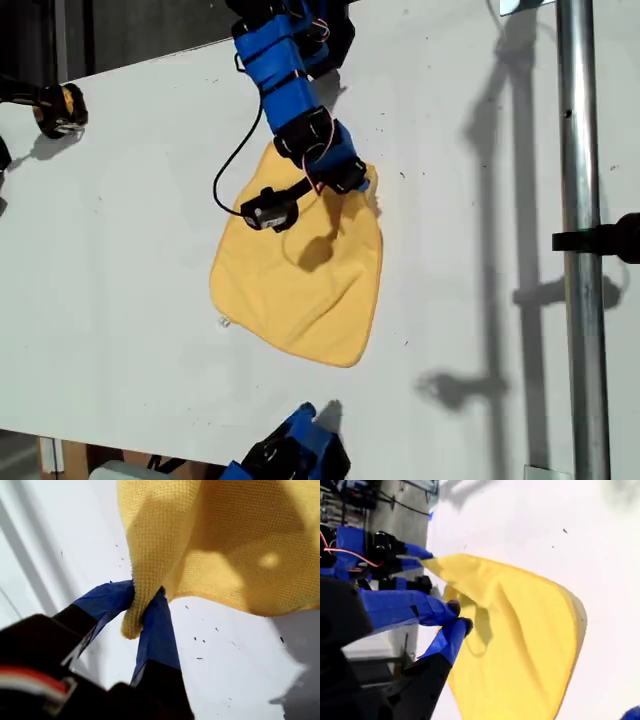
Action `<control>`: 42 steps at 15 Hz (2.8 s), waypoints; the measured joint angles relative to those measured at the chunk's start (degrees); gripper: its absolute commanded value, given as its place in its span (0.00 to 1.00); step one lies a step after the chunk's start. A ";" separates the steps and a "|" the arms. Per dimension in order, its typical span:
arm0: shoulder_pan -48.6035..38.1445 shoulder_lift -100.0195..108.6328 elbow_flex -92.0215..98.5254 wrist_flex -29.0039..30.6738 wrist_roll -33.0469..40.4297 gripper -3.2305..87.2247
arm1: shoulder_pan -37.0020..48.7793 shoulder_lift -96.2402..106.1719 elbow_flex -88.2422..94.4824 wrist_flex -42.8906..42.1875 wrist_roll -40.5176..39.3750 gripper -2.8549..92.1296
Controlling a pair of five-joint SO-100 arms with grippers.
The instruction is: Grasp corners of a towel and fold twice.
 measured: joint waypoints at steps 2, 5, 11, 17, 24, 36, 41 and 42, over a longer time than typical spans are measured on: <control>-1.14 -3.69 -0.44 0.00 1.41 0.31 | 0.00 -0.97 0.00 -1.05 0.00 0.03; -3.43 -17.93 -3.16 0.00 6.33 0.33 | 0.00 -2.20 0.00 -2.81 0.00 0.03; -13.62 -28.12 8.26 -11.25 10.37 0.33 | 0.09 -2.20 0.00 -2.99 0.00 0.03; -8.17 -34.45 19.25 -24.79 3.96 0.32 | 1.23 -2.20 0.00 -2.29 0.00 0.03; -6.77 -44.82 24.52 -34.98 -1.05 0.32 | 1.23 -2.20 0.00 -2.29 0.00 0.03; -6.42 -38.58 13.54 -23.73 -4.48 0.03 | -0.26 -2.20 -2.02 -0.62 -0.35 0.03; 0.97 -31.90 7.56 -19.95 -6.94 0.03 | -6.50 -9.40 -12.74 -2.81 -3.52 0.03; 0.26 -31.29 6.42 -19.95 -5.45 0.03 | -5.71 -8.96 -13.45 -1.67 -4.04 0.03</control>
